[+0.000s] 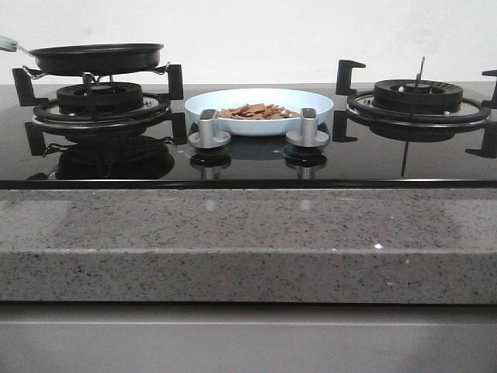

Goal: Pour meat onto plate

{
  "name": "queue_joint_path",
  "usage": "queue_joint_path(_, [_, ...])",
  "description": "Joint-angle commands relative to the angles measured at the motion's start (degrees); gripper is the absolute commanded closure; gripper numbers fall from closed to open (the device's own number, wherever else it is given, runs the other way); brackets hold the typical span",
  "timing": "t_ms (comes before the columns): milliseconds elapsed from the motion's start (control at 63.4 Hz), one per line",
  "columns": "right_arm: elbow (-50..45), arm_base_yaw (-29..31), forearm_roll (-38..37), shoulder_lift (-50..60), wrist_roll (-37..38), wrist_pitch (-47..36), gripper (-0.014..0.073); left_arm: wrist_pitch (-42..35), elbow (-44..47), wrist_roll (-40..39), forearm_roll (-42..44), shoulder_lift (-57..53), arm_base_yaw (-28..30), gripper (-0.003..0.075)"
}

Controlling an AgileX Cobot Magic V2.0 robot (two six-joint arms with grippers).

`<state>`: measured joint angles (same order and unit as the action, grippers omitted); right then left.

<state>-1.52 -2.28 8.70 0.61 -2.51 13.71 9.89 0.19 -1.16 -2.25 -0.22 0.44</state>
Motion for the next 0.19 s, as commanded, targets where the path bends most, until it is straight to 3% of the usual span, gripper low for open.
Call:
queue_joint_path(0, [0.30,0.28,-0.34,0.94,-0.10,-4.11,0.0654,-5.21,0.33,-0.44,-0.64,-0.92,-0.02,0.0741])
queue_joint_path(173, [0.30,0.28,-0.34,0.94,-0.10,-4.11,0.0654,-5.21,0.33,-0.44,-0.64,-0.92,-0.02,0.0741])
